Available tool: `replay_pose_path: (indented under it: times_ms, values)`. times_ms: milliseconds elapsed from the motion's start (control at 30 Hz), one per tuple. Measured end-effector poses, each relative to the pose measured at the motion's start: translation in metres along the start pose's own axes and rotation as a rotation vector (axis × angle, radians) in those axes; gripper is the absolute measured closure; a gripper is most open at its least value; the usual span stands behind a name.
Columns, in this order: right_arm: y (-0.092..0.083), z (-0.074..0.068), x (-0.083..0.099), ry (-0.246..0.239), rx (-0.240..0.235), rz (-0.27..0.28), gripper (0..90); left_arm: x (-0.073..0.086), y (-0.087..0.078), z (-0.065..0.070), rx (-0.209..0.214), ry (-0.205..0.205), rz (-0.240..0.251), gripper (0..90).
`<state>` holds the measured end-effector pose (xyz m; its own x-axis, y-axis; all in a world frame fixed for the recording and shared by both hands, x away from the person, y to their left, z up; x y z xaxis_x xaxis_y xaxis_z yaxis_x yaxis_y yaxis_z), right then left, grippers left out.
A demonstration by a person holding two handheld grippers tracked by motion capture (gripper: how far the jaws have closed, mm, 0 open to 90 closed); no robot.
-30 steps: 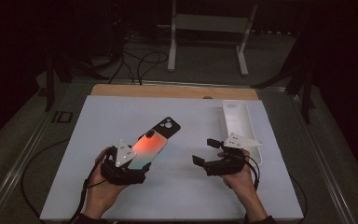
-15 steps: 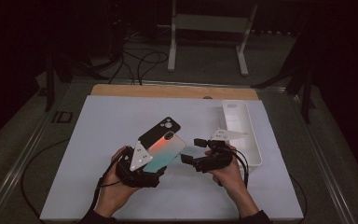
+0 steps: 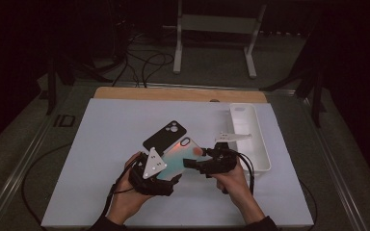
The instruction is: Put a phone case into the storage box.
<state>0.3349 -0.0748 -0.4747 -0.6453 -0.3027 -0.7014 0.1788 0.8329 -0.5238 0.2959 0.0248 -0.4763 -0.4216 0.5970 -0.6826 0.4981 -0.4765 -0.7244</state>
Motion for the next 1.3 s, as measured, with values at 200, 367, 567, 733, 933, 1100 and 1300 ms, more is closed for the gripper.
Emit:
replay_pose_path:
  times_ms: [200,367,567,733,933,1100,1300]
  values:
    - [-0.009,0.0,-0.004,0.062,-0.055,0.04,53.7,0.002,0.004,0.001,0.001,-0.002,-0.008,16.8]
    - [-0.002,-0.011,-0.002,0.041,-0.083,0.025,65.4,0.0,0.008,0.005,0.002,0.0,-0.011,16.8]
    - [-0.002,-0.017,-0.006,0.046,-0.108,0.048,79.8,0.002,0.015,0.005,-0.055,0.016,-0.033,16.7]
    - [-0.001,-0.021,-0.006,0.017,-0.078,0.053,81.1,0.004,0.018,0.007,-0.045,0.002,-0.032,16.7]
    - [-0.012,-0.016,-0.009,-0.006,-0.032,0.075,81.6,0.008,0.016,0.001,0.037,-0.059,-0.003,14.5]
    - [-0.018,-0.017,-0.01,-0.027,-0.027,0.085,81.7,0.009,0.016,0.003,0.109,-0.078,0.014,14.5]
    - [-0.024,-0.027,-0.01,-0.075,-0.056,0.089,81.7,0.009,0.018,0.008,0.189,-0.092,0.026,13.4]
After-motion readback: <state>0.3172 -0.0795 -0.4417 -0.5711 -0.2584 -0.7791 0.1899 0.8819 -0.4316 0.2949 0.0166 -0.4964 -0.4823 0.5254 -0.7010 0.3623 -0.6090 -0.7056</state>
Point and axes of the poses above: each handheld gripper's, and its own axes: y roughly forward along the jaws, x roughly out of its underside, z roughly to its right, the point moved 10 cm from there along y, roughly forward along the jaws, and after that the axes turned 11 degrees about -z, right-handed, at the moved point
